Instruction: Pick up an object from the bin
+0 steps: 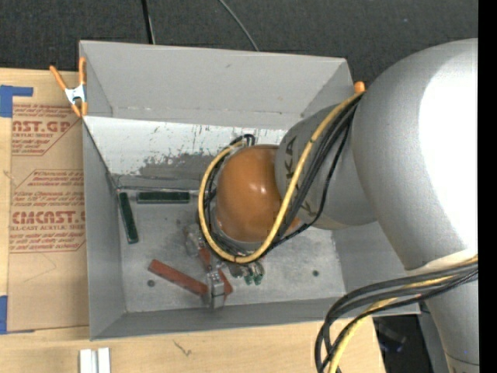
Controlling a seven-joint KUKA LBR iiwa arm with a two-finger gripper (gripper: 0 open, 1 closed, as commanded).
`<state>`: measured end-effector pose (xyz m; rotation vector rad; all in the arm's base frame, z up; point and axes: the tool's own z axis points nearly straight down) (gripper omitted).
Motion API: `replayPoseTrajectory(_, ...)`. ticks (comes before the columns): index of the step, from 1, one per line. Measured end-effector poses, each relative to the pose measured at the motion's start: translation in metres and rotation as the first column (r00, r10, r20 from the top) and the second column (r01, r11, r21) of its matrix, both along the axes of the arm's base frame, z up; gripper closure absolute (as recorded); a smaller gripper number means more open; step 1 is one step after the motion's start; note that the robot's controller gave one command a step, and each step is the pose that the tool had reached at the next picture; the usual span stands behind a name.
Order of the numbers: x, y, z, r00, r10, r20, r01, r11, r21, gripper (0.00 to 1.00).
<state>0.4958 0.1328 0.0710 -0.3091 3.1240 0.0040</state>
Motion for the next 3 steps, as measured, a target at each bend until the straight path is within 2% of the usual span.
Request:
replayPoseTrajectory(1,0.001,0.0,0.002,1.0,-0.001,0.001,0.001,1.0,0.0,1.0)
replayPoseTrajectory(2,0.001,0.0,0.002,1.0,-0.001,0.001,0.001,1.0,0.0,1.0)
replayPoseTrajectory(3,0.008,0.015,0.053,1.0,-0.006,-0.007,0.006,1.0,-0.004,1.0)
